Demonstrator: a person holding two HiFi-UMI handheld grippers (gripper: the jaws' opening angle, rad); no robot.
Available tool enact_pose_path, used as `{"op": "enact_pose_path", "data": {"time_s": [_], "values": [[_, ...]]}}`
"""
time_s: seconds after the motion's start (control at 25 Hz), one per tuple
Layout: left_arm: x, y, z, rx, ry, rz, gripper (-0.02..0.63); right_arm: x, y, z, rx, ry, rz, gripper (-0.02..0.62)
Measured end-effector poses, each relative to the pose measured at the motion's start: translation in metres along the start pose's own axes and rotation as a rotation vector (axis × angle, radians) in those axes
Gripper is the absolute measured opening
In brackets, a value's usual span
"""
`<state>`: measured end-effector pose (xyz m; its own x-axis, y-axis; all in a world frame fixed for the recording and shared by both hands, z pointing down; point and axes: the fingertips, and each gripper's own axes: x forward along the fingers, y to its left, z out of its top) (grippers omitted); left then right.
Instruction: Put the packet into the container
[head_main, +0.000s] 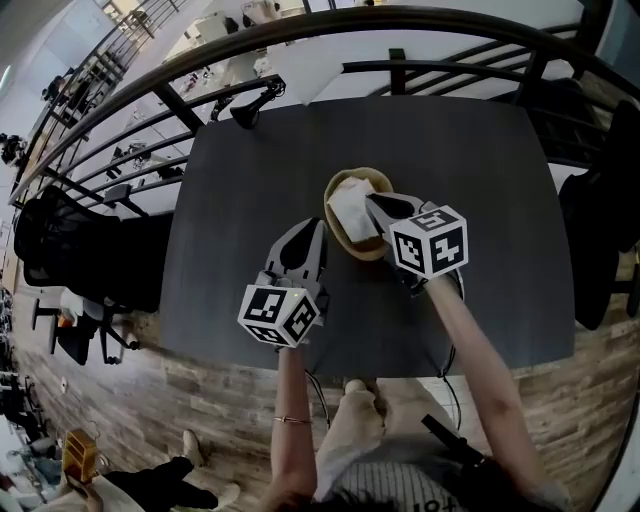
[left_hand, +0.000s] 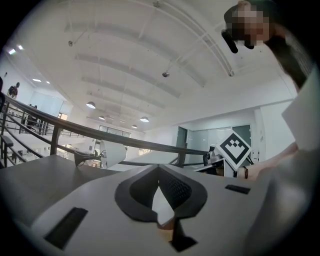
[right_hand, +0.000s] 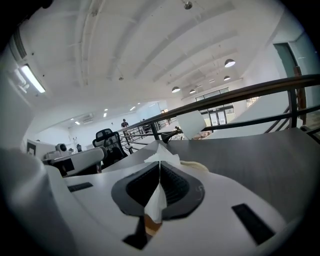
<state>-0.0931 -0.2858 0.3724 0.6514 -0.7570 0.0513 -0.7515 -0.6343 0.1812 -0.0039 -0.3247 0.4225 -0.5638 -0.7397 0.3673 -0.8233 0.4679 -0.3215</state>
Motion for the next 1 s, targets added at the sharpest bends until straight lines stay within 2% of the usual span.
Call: {"op": "enact_pose_path", "data": {"time_s": [0.32,0.6,0.84,1.0], "values": [[0.030,0.006,-0.015,0.016,0.050,-0.007,0.008,0.031,-0.020,-0.014,0.053,0.067,0.043,0.015],[0.042,0.008,-0.022,0.003,0.062,-0.028,0.008,0.046,-0.029,-0.025,0.065,0.133,0.009,0.012],[0.046,0.011,-0.027,-0.009,0.067,-0.035,0.008,0.053,-0.032,-0.029,0.048,0.217,-0.019,0.014],[0.047,0.013,-0.029,-0.015,0.070,-0.035,0.008,0.055,-0.031,-0.031,-0.030,0.251,-0.042,0.015]]}}
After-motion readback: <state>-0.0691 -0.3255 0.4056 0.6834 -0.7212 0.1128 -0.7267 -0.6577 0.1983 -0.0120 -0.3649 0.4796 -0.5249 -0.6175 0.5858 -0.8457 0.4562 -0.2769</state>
